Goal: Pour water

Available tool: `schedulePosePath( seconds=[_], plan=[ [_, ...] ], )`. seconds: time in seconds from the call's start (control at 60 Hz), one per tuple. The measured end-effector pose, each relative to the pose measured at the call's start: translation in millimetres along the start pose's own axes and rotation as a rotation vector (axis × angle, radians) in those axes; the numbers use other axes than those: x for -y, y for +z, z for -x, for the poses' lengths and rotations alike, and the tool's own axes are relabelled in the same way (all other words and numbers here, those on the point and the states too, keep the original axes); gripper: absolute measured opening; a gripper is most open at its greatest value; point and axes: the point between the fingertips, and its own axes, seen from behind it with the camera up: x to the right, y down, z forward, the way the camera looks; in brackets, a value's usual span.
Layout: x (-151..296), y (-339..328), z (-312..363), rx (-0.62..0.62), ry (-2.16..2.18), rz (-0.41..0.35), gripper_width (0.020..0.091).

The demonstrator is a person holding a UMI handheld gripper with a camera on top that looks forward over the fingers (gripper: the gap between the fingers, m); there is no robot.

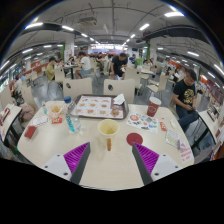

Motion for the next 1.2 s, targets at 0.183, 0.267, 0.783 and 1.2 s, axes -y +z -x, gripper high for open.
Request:
schedulePosePath(
  seconds=[0.183, 0.267, 0.783, 1.2],
  plan=[
    [-11.5, 0.5, 16.8, -0.007, -0.003, 0.014, 0.085],
    [-18.0, 2.5, 36.2, -0.007, 0.002, 0.017, 0.085],
    [43.2, 138.1, 210.2, 0.033, 0.031, -0.15, 0.0848],
    [71.9, 248.6, 195.6, -0.076, 0.086, -0.27, 0.0575]
  ],
)
